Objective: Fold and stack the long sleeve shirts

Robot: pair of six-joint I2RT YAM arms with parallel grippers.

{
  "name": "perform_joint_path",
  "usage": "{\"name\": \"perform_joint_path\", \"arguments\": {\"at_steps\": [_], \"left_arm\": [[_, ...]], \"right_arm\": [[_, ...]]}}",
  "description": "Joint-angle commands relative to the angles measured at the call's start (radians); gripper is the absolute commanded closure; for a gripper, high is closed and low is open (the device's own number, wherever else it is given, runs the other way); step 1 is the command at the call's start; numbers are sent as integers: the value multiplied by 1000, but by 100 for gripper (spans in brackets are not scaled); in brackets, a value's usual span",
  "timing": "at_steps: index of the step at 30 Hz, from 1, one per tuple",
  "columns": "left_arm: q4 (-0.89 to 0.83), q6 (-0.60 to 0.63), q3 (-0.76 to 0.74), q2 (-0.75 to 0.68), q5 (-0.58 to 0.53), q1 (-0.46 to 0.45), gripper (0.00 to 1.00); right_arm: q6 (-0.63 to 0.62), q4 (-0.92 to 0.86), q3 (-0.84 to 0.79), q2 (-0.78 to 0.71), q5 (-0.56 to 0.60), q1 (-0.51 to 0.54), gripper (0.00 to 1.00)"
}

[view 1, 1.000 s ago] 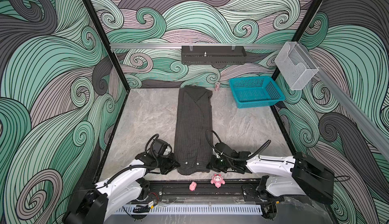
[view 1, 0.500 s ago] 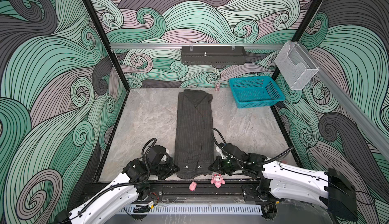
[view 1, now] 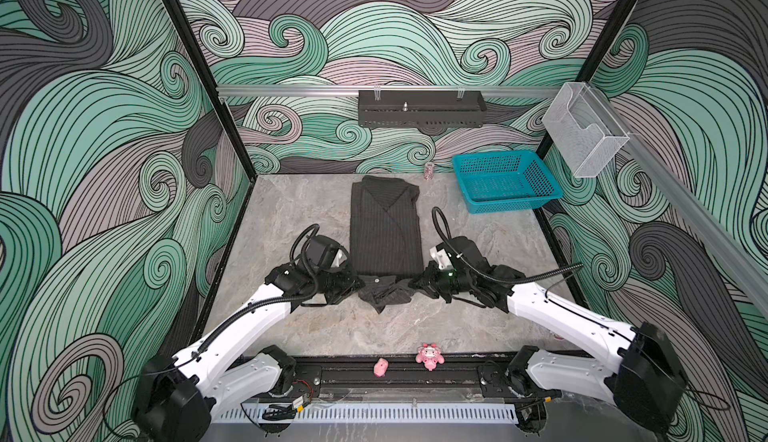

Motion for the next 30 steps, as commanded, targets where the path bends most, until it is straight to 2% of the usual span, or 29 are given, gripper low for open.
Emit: {"name": "perform_joint_path", "arguments": {"at_steps": [1, 7, 15, 30], "left_arm": [[30, 82, 84, 84, 72, 82, 99], [11, 151, 236, 288, 172, 163, 100], [30, 176, 367, 465, 184, 210, 100], [30, 201, 604, 775, 201, 269, 100]], "right_arm": [[-50, -9, 78, 83, -91, -56, 100], [-92, -20, 201, 229, -150, -159, 100], [-159, -44, 354, 411, -207, -276, 100], [-212, -95, 667, 752, -242, -345, 100]]}}
